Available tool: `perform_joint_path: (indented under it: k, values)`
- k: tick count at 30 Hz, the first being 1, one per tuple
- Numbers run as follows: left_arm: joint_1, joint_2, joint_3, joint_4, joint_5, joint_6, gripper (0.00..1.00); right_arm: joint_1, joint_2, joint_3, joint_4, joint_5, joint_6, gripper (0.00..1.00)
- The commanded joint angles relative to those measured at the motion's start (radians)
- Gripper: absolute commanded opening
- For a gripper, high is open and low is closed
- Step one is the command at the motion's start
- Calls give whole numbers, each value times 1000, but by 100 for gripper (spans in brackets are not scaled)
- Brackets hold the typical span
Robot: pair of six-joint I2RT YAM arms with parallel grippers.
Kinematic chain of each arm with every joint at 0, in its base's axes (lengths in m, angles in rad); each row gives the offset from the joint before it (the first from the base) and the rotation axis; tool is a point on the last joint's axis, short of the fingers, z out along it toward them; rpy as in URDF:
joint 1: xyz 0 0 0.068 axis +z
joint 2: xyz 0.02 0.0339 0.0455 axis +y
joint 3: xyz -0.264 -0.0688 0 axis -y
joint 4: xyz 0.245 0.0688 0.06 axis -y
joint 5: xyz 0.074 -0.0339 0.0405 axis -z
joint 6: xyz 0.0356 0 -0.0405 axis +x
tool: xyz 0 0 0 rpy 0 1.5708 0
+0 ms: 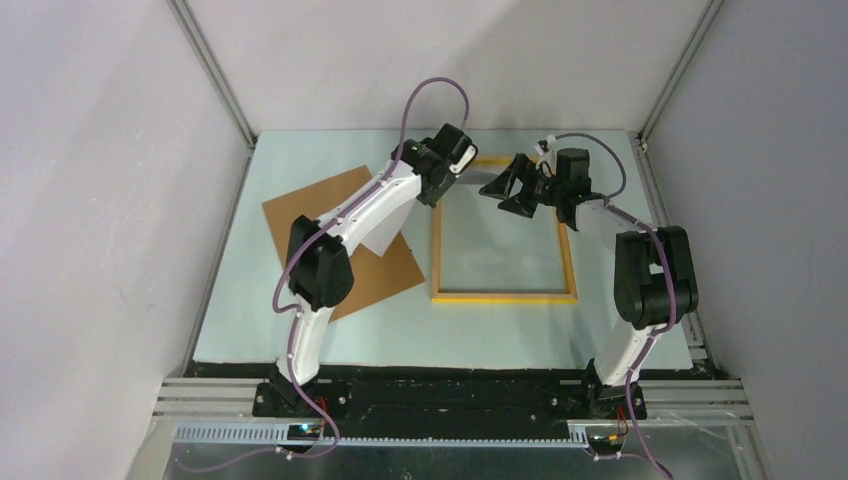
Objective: Put the photo into the frame
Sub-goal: Turn over the photo at the center of the board.
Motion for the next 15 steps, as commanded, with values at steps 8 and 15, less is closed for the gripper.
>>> perform_joint_path:
  k: [8,15]
  values:
    - [-14,46,20,7,231,-184,0,-3,-46,-82,153,56,152,99]
    - [-20,-9,-89,6,305,-208,22,2,-61,-104,170,77,182,99]
